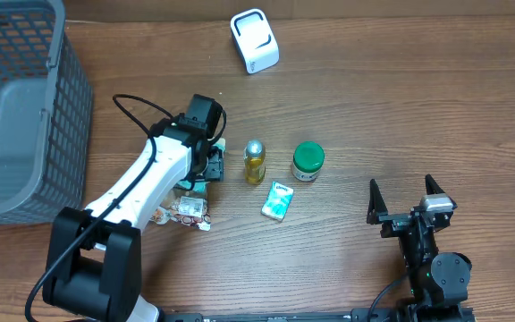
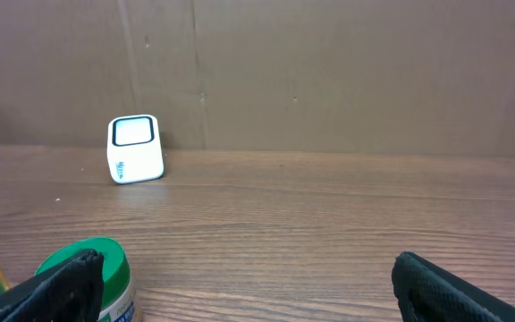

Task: Scan the item barcode
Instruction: 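Lower the snack bag onto the table left of the bottle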

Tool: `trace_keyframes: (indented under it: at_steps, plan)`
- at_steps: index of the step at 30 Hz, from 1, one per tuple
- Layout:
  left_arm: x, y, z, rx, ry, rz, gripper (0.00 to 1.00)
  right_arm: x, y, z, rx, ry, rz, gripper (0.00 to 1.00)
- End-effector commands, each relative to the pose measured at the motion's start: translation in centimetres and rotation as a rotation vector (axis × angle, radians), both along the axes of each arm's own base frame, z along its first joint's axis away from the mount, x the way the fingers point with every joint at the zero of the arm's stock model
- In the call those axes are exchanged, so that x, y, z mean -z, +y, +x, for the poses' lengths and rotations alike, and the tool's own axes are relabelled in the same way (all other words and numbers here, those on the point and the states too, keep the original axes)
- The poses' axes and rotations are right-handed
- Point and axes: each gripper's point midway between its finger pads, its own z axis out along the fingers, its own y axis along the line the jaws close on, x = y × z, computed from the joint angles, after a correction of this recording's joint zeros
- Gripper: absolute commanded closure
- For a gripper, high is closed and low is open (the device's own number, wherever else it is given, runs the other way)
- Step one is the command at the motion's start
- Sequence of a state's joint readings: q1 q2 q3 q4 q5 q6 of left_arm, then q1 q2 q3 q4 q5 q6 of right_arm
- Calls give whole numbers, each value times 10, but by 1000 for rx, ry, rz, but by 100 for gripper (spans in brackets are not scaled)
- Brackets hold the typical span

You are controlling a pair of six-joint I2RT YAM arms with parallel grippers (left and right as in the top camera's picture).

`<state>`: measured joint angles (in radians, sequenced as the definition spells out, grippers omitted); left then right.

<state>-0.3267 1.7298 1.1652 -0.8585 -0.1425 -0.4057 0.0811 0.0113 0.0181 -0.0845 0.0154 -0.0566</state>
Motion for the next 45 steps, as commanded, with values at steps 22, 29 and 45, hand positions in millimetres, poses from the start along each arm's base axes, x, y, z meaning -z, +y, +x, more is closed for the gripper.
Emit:
trace_keyframes:
  at_steps: [22, 29, 45]
  plan:
    - [4, 2, 36, 242, -74, 39, 5, 2, -1, 0, 7, 0, -4, 0]
    - [40, 5, 42, 246, -26, 65, 10, 2, -1, 0, 7, 0, -4, 0]
    - [-6, 3, 59, 201, -63, 52, 52, 2, -1, 0, 7, 0, -4, 0]
